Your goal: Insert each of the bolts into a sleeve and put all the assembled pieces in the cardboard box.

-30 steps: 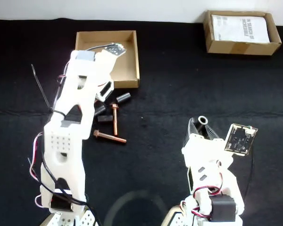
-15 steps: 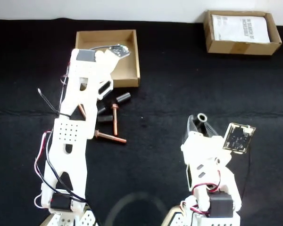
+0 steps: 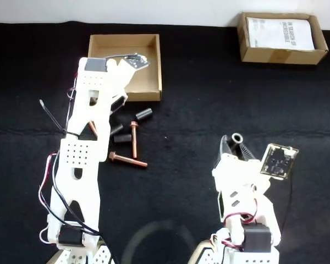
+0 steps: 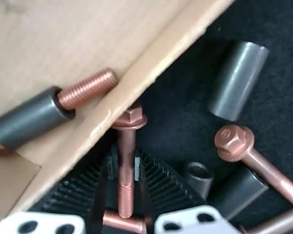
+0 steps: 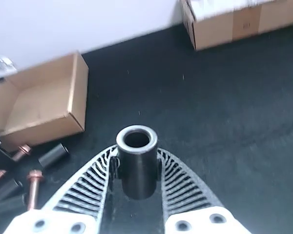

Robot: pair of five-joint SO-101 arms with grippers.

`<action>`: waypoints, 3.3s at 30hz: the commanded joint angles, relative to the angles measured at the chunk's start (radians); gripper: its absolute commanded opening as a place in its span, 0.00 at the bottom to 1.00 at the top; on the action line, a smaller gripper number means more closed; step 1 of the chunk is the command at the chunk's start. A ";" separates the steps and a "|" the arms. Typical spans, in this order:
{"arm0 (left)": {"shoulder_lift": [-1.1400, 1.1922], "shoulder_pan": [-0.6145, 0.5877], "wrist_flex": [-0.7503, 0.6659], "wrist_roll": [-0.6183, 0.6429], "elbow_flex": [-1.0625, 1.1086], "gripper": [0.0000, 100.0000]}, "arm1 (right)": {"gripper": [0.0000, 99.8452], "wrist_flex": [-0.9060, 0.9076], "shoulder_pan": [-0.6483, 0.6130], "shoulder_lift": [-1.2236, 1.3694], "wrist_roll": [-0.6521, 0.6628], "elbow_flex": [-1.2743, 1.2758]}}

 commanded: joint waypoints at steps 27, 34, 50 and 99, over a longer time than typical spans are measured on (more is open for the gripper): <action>-0.881 0.288 0.026 0.977 -0.220 0.01 | 0.01 -0.329 -0.268 -0.008 0.009 0.125; -1.046 0.231 0.028 0.974 -0.179 0.01 | 0.01 -0.329 -0.278 -0.008 0.081 0.124; -1.658 0.275 -0.066 0.971 0.659 0.01 | 0.01 -0.329 -0.285 -0.008 0.091 0.133; -2.055 0.700 -1.320 0.806 2.020 0.01 | 0.01 -0.331 -0.395 -0.008 0.092 0.199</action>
